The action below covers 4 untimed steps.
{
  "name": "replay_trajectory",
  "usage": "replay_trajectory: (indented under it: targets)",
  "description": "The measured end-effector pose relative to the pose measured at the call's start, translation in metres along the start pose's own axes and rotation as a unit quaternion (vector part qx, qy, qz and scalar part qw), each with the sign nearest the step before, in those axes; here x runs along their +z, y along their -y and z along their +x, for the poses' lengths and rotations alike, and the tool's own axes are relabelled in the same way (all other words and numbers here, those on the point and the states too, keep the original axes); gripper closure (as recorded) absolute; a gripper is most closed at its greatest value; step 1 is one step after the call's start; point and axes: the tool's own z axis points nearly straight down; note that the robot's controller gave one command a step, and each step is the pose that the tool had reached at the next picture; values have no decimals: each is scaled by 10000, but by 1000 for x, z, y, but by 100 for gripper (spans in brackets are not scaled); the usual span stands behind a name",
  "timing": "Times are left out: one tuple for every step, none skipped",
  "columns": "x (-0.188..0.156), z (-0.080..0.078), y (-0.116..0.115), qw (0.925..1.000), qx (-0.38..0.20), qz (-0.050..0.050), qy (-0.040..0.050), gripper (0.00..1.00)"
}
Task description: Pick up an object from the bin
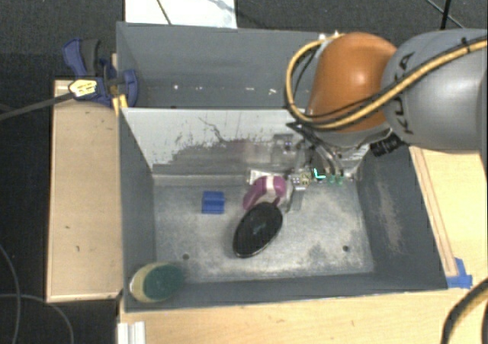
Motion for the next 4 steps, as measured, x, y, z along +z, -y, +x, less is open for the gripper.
replay_trajectory:
  targets:
    - [93, -14, 14, 9884, -1515, 7, 121, 0]
    - [94, -12, 14, 9886, -1505, 3, 79, 100]
    - [-28, 9, 18, 9897, -1427, 12, 78, 100]
    - [6, 19, 10, 9930, -1179, 1, 19, 100]
